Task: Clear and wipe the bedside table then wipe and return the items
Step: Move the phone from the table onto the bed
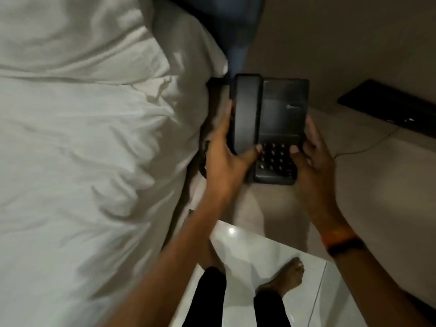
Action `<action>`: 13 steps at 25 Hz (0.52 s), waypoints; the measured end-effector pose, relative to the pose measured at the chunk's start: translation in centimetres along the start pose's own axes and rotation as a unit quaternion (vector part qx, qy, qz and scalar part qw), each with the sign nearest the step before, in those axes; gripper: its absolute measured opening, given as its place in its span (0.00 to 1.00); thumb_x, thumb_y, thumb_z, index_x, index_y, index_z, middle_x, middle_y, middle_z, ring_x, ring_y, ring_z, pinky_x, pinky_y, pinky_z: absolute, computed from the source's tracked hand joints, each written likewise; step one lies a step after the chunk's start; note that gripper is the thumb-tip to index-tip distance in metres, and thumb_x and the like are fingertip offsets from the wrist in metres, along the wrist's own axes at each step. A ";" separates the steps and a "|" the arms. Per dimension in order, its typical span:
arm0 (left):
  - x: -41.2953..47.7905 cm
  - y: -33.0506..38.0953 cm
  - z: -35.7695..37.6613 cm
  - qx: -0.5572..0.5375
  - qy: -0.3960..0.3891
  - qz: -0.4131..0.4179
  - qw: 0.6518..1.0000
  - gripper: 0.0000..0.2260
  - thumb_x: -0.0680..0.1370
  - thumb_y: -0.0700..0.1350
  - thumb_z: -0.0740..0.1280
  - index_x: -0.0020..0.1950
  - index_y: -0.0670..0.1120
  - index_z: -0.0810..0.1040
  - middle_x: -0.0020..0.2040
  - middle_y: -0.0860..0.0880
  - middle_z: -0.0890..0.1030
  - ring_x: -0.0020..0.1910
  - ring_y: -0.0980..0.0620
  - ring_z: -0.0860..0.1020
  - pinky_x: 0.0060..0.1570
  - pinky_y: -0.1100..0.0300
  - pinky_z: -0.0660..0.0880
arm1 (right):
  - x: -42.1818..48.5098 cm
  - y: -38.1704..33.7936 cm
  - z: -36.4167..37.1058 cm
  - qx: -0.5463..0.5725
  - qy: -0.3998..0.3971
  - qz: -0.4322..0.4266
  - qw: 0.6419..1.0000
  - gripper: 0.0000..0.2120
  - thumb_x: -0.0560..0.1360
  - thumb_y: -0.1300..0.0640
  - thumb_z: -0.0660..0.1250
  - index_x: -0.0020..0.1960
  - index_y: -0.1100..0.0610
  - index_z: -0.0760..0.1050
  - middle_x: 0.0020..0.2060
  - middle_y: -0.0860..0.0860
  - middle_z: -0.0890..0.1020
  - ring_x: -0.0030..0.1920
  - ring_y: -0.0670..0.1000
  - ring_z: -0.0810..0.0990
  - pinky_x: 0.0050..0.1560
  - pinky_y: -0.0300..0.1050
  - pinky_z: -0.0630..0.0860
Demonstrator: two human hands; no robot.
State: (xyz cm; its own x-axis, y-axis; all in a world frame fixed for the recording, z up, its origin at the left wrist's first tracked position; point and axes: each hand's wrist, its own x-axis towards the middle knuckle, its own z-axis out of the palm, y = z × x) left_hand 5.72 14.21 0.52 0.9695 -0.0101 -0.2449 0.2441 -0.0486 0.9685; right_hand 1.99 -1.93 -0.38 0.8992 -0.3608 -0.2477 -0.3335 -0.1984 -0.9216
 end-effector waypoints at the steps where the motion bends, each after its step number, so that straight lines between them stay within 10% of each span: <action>1: -2.6 1.5 -0.6 -0.031 0.032 0.006 0.999 0.42 0.72 0.36 0.77 0.80 0.51 0.59 0.75 0.49 0.70 0.74 0.51 0.70 0.71 0.43 0.71 | -1.7 -2.0 -0.6 0.001 -0.014 -0.015 1.000 0.28 0.81 0.58 0.63 0.78 0.42 0.62 0.75 0.45 0.73 0.73 0.45 0.73 0.68 0.44 0.76; 5: -10.2 7.6 -4.1 -0.107 0.191 -0.011 0.976 0.44 0.69 0.41 0.79 0.75 0.68 0.61 0.71 0.59 0.75 0.68 0.58 0.76 0.63 0.49 0.78 | -5.9 -11.2 0.8 0.020 -0.120 -0.073 0.990 0.27 0.76 0.42 0.67 0.75 0.38 0.67 0.69 0.38 0.77 0.70 0.41 0.76 0.59 0.39 0.82; 13: -9.2 11.0 -21.4 -0.113 0.445 0.027 0.888 0.43 0.71 0.38 0.79 0.78 0.60 0.62 0.67 0.53 0.78 0.61 0.56 0.81 0.57 0.57 0.81 | -4.0 -22.0 22.4 0.018 -0.420 -0.103 0.902 0.29 0.77 0.76 0.60 0.74 0.56 0.70 0.69 0.50 0.78 0.69 0.44 0.77 0.72 0.41 0.73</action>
State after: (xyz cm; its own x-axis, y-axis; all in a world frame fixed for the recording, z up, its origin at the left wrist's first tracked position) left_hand -0.01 35.16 14.41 0.5884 0.7920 -0.1631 0.0979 0.1304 0.9866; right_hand 12.09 24.28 14.21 0.8438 0.5002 -0.1942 -0.1383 -0.1469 -0.9794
